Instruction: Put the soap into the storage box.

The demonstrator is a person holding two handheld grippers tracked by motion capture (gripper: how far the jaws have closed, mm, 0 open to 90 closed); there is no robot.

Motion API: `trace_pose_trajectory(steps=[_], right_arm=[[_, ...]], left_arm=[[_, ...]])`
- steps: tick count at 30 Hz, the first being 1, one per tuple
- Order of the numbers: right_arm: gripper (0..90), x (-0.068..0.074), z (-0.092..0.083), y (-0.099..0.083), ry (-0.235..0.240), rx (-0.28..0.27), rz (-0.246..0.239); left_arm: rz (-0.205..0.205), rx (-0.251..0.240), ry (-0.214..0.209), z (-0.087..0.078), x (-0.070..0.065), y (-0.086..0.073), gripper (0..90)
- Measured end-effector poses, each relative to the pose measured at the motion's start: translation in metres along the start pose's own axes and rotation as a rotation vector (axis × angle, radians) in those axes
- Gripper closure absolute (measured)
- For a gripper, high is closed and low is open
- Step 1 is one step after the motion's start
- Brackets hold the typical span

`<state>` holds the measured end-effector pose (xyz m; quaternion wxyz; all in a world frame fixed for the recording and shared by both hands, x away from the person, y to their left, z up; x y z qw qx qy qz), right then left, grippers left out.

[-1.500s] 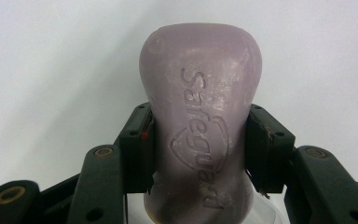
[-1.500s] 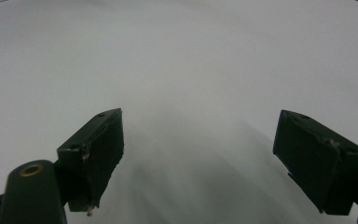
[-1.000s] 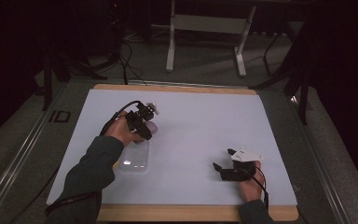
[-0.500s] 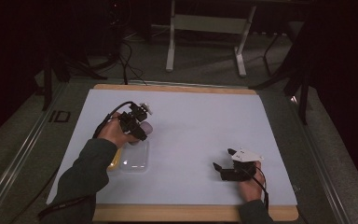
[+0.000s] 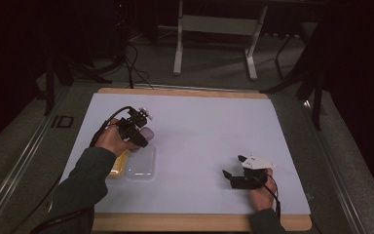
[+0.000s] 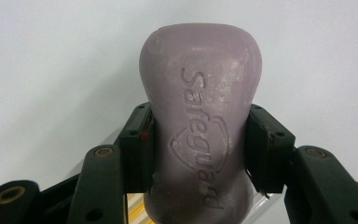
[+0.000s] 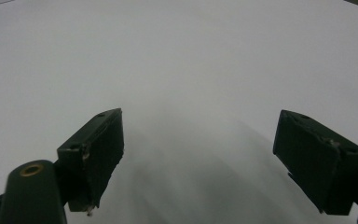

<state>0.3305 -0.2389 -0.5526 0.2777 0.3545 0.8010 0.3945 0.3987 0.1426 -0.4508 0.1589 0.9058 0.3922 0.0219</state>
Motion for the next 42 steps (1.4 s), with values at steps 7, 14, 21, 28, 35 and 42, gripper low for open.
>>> trace_pose_trajectory(steps=[7, 14, 21, 28, 35, 42], right_arm=[[15.8, 0.0, 0.0, 0.0, 0.0, -0.001, 0.0], [15.8, 0.0, 0.0, 0.0, -0.001, -0.001, 0.0], [15.8, 0.0, 0.0, 0.0, -0.001, -0.001, 0.0], [15.8, 0.0, 0.0, 0.0, -0.002, -0.001, -0.001], [15.8, 0.0, 0.0, 0.0, -0.003, 0.0, -0.002], [15.8, 0.0, 0.0, 0.0, -0.003, 0.0, -0.002]], left_arm=[[-0.007, -0.002, 0.005, -0.002, 0.001, -0.004, 50.0], [-0.006, 0.0, 0.013, -0.004, 0.002, -0.009, 50.0], [-0.021, -0.002, 0.015, -0.007, 0.004, -0.015, 50.0], [-0.044, -0.005, 0.012, -0.007, 0.008, -0.024, 50.0], [-0.064, -0.016, 0.016, -0.011, 0.011, -0.031, 50.0], [-0.075, -0.025, 0.014, -0.013, 0.011, -0.039, 50.0]])
Point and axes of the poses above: each handheld gripper's, and its own axes: z roughly forward along the jaws, y roughly out of its top, x roughly to its left, the point moved 3 cm from there along z, roughly forward along the jaws, and after that the axes turned 8 degrees about -y, right-handed, at the moved point
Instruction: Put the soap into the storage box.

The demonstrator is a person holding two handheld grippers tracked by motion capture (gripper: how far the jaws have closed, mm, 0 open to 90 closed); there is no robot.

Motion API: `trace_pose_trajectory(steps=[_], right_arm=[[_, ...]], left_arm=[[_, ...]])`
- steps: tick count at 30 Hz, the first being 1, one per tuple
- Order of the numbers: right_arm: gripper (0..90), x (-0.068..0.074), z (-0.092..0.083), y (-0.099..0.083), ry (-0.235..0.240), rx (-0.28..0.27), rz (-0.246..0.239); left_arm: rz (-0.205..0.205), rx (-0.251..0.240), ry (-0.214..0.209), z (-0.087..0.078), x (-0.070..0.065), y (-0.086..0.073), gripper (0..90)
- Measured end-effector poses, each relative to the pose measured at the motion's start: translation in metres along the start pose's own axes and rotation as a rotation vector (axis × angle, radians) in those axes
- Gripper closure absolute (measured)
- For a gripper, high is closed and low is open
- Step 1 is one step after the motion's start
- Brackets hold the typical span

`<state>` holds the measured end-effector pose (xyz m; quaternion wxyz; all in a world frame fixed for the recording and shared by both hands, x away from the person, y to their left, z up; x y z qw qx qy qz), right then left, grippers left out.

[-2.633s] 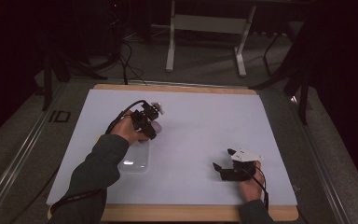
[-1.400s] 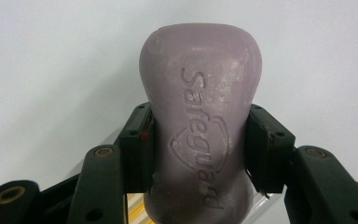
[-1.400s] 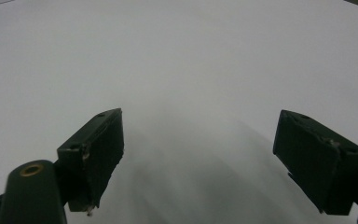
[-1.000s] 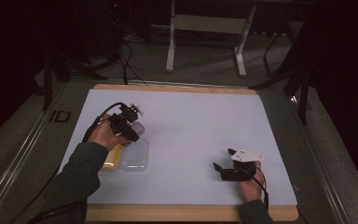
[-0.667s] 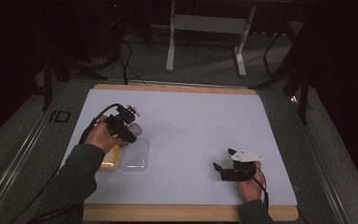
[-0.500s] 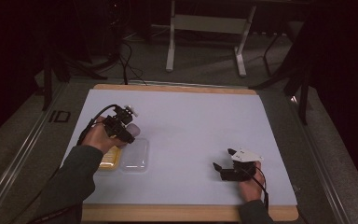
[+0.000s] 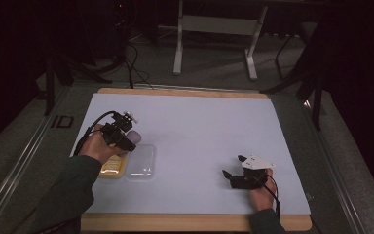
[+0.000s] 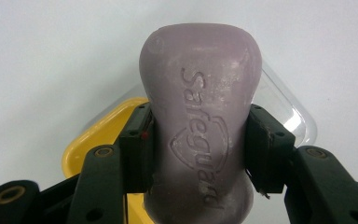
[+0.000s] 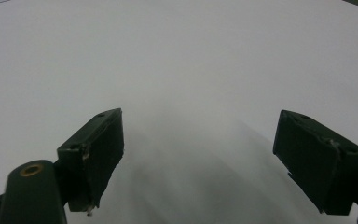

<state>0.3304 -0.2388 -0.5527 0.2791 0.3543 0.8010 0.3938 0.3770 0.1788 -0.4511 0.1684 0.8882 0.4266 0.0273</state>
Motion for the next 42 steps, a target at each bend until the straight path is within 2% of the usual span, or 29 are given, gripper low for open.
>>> trace_pose_trajectory(steps=[27, 36, 42], right_arm=[[15.8, 0.0, 0.0, 0.0, -0.002, -0.001, -0.003], [15.8, 0.0, 0.0, 0.0, -0.003, -0.001, -0.003], [15.8, 0.0, 0.0, 0.0, -0.003, 0.0, -0.003]], left_arm=[[-0.063, -0.011, -0.008, 0.001, 0.009, -0.026, 50.0], [-0.089, -0.015, -0.005, 0.002, 0.011, -0.032, 50.0], [-0.122, -0.013, -0.005, 0.005, 0.015, -0.037, 50.0]])
Point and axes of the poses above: each handheld gripper's, and its own axes: z roughly forward along the jaws, y roughly out of its top, x roughly to its left, the point moved 3 cm from there along z, roughly forward along the jaws, and after that the axes turned 8 degrees about -y, right-handed, at the moved point
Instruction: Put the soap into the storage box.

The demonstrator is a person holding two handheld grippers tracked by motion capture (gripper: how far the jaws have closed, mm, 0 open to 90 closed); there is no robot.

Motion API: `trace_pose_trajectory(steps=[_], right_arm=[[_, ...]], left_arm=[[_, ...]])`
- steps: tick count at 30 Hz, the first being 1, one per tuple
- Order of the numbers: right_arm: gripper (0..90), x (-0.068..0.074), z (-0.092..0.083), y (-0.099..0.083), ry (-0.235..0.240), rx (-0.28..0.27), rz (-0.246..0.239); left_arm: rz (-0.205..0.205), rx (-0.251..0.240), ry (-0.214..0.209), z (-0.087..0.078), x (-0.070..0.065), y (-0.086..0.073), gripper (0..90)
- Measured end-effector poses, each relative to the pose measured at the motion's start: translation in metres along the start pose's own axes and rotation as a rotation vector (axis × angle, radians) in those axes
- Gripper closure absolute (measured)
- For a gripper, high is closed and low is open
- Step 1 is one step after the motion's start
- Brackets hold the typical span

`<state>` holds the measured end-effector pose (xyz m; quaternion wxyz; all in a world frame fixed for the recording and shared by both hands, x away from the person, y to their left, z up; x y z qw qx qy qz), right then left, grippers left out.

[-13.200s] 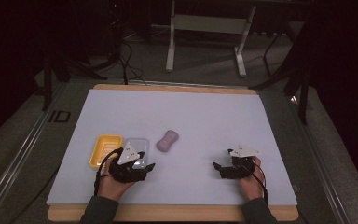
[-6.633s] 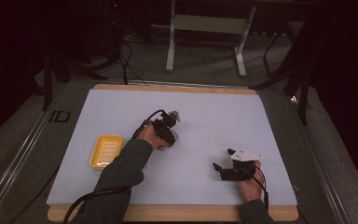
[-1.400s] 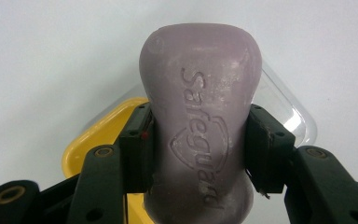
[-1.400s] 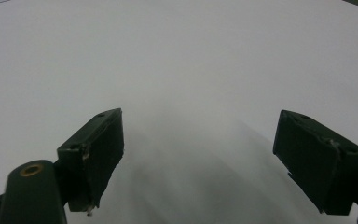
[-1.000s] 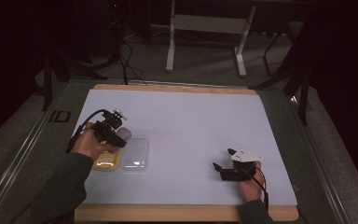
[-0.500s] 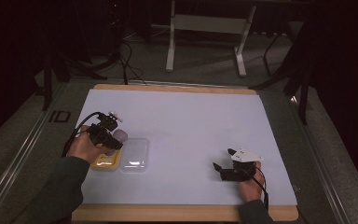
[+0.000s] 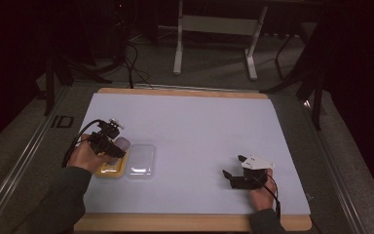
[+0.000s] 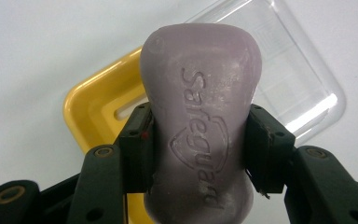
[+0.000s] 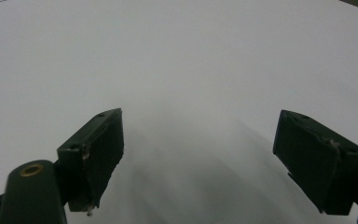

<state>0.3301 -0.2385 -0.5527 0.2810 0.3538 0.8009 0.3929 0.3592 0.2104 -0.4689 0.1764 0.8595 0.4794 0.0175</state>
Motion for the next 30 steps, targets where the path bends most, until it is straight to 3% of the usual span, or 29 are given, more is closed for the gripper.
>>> trace_pose_trajectory(steps=[4, 18, 30], right_arm=[[15.8, 0.0, 0.0, 0.0, 0.0, -0.001, -0.001], [15.8, 0.0, 0.0, 0.0, 0.0, -0.001, 0.0], [15.8, 0.0, 0.0, 0.0, -0.002, -0.001, -0.001]], left_arm=[[-0.035, 0.013, 0.017, 0.003, 0.005, -0.003, 50.0], [-0.081, 0.011, 0.017, 0.009, 0.011, -0.007, 50.0], [-0.147, 0.008, 0.018, 0.017, 0.016, -0.008, 49.9]])
Point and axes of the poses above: each handheld gripper's, and its own axes: z roughly forward along the jaws, y roughly out of its top, x roughly to its left, the point moved 3 cm from there along z, roughly forward along the jaws, and after that the axes turned 8 degrees about -y, right-handed, at the moved point
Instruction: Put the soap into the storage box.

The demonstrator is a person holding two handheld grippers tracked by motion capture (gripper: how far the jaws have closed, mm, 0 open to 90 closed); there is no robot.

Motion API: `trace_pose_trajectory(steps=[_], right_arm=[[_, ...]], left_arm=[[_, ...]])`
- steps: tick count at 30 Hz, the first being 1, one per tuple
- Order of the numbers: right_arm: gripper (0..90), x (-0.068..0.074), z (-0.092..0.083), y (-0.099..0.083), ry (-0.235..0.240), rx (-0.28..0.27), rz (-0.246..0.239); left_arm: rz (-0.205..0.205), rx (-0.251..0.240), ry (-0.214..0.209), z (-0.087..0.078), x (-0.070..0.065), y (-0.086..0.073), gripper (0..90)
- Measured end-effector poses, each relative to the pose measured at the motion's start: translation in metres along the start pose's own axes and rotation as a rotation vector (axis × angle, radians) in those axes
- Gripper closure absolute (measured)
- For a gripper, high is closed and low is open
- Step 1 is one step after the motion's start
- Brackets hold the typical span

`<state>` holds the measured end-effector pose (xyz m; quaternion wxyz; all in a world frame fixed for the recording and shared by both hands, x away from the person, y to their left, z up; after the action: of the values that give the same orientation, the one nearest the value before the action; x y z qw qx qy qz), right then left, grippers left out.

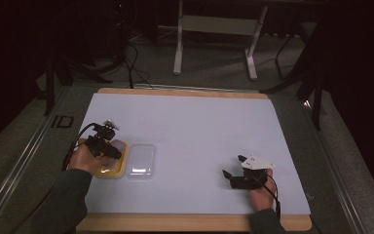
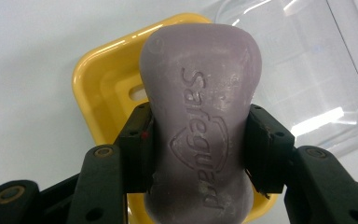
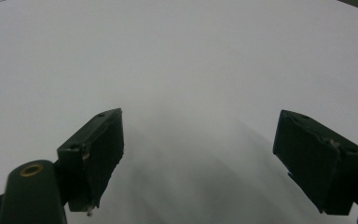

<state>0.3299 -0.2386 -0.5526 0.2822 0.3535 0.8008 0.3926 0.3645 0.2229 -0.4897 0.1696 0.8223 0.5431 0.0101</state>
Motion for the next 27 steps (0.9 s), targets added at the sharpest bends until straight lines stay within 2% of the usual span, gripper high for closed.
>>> trace_pose_trajectory(steps=[21, 27], right_arm=[[15.8, 0.0, 0.0, 0.0, -0.001, 0.001, -0.004], [15.8, 0.0, 0.0, 0.0, -0.002, 0.001, -0.003]], left_arm=[[-0.063, 0.004, 0.015, 0.009, 0.009, -0.003, 49.9], [-0.081, 0.019, 0.015, 0.016, 0.01, -0.004, 49.9]])
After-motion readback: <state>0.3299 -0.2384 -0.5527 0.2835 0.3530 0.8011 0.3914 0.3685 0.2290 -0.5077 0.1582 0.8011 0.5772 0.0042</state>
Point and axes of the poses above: each handheld gripper's, and its own axes: z roughly forward along the jaws, y roughly out of its top, x roughly to its left, the point moved 3 cm from there along z, roughly forward along the jaws, and after that the axes turned 8 degrees about -y, right-handed, at the moved point
